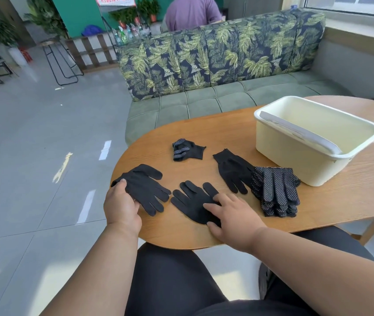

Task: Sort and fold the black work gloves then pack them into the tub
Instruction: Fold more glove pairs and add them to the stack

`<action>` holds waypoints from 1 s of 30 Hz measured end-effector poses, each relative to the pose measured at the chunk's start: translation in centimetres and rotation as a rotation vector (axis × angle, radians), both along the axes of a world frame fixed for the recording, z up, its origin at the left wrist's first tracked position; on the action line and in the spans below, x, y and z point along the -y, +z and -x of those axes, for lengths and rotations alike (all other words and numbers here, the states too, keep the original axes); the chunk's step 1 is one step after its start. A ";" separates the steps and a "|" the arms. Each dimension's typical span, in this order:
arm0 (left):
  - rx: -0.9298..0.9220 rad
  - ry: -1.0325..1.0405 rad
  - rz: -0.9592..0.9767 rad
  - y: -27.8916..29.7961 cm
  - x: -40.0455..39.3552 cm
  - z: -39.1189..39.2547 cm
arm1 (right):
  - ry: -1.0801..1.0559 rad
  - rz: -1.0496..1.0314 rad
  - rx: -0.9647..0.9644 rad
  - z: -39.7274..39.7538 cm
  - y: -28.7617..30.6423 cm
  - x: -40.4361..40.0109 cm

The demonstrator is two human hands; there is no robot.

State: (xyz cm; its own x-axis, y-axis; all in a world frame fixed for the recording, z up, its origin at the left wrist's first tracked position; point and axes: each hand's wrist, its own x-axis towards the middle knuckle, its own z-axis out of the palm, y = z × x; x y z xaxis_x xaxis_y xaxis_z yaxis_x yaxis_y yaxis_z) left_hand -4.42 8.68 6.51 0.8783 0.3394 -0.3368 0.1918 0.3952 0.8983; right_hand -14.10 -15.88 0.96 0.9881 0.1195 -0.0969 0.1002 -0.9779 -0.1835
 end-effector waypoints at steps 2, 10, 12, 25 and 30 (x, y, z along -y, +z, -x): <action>-0.001 0.006 0.002 -0.1 -0.3 0.1 | 0.034 0.001 -0.034 -0.2 0.0 -0.6; 0.034 0.030 -0.025 0.4 -1.3 0.0 | 0.065 -0.037 -0.111 -0.9 -0.5 -1.0; 0.049 0.035 -0.036 0.6 -1.4 -0.1 | 0.086 -0.054 -0.130 -0.7 -0.3 -0.6; 0.075 0.006 -0.114 0.3 -0.7 0.3 | 0.141 0.050 -0.043 -0.5 0.7 0.4; 0.090 0.001 -0.136 0.1 -1.0 0.1 | 0.078 -0.003 -0.034 0.1 1.0 1.1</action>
State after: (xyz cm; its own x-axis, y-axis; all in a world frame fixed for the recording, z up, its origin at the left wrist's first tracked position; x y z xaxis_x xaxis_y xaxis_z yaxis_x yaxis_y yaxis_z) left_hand -4.51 9.70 6.66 0.9023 0.3778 -0.2079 0.1081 0.2685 0.9572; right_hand -14.24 -16.95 1.98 0.9719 0.1966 -0.1293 0.1702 -0.9667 -0.1910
